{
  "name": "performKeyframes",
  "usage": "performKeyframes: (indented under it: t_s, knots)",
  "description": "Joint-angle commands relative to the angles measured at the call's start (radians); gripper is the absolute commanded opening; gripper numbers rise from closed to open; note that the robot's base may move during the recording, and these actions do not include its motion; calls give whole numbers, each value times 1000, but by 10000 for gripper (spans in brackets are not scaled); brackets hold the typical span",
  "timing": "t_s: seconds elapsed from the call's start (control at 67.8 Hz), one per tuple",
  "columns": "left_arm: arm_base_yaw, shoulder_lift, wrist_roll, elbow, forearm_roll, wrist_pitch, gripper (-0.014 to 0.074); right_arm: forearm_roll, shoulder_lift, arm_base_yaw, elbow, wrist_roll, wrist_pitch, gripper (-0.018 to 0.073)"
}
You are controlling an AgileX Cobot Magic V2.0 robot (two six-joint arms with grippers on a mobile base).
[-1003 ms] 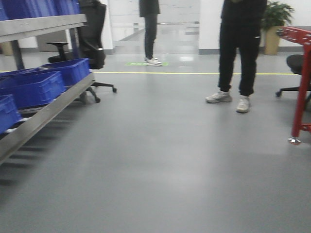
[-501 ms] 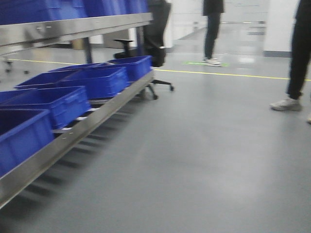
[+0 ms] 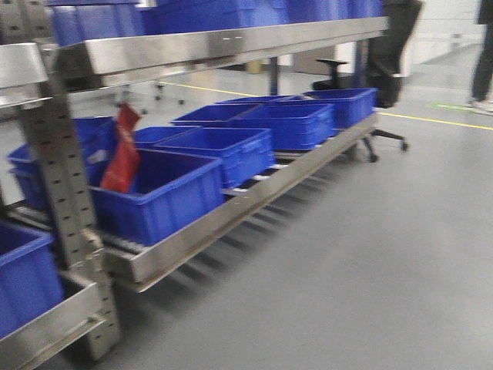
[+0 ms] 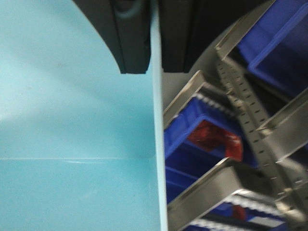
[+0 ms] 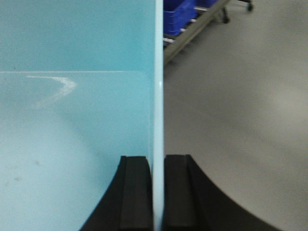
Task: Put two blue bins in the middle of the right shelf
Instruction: 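Drive up to the target shelf rack holding the bin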
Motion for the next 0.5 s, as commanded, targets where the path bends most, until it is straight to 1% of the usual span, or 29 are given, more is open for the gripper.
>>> performKeyframes:
  t_s: [0.0,0.487]
  knots:
    - [-7,-11,-2,-13,23,-41,-111,-26,-10,-2,-11,-6,-38,-162]
    - [-7,-11,-2,-13,23,-41,-111,-26,-10,-2,-11,-6,-38,-162]
